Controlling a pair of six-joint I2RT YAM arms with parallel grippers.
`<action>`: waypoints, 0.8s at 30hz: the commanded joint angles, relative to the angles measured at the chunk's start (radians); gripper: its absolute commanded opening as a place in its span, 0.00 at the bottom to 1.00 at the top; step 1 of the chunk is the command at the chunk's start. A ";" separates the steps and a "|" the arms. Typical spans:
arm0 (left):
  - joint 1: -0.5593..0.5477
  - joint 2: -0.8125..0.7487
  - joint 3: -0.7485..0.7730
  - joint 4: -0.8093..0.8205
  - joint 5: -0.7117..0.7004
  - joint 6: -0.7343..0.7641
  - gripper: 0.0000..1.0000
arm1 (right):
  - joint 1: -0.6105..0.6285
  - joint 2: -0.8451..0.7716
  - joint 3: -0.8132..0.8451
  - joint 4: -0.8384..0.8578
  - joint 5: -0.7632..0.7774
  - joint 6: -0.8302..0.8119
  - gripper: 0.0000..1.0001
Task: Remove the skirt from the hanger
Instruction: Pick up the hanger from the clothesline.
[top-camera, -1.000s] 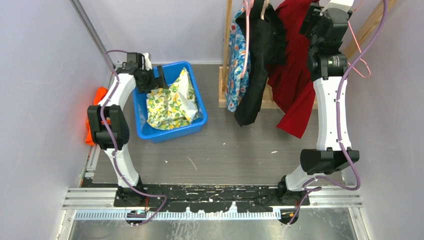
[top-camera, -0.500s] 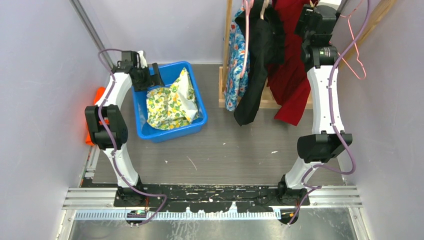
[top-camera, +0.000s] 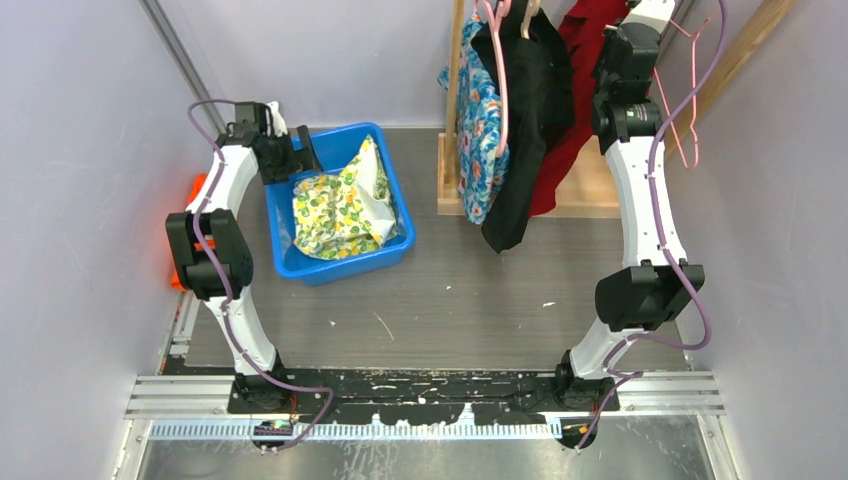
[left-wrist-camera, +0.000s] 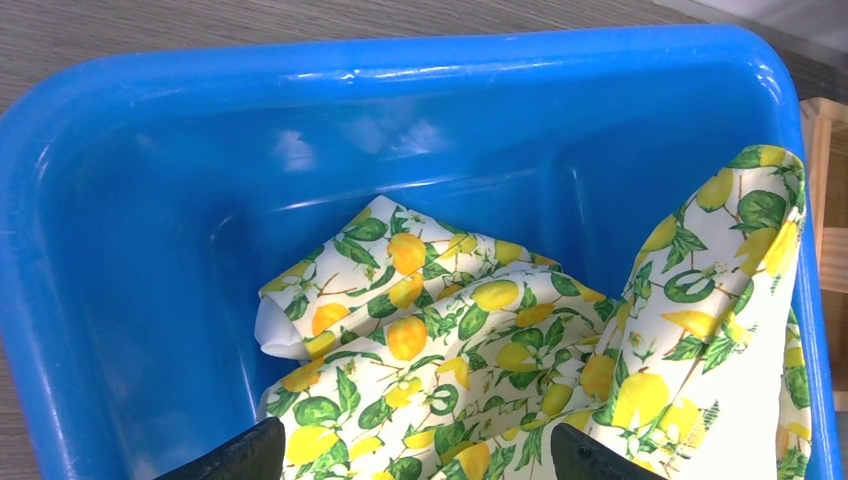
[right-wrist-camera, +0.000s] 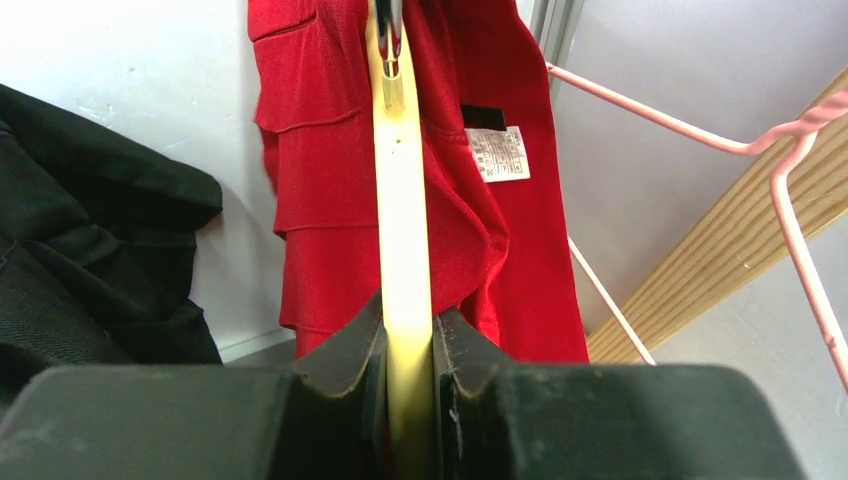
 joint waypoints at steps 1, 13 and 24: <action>0.004 -0.019 0.018 0.040 0.026 -0.005 0.99 | -0.002 -0.060 0.017 0.072 -0.003 0.057 0.01; 0.003 -0.057 -0.003 0.058 0.033 -0.013 0.99 | 0.048 -0.080 0.229 0.052 -0.045 0.071 0.00; 0.002 -0.082 -0.034 0.076 0.048 -0.021 0.99 | 0.057 -0.181 0.091 0.010 -0.043 0.059 0.00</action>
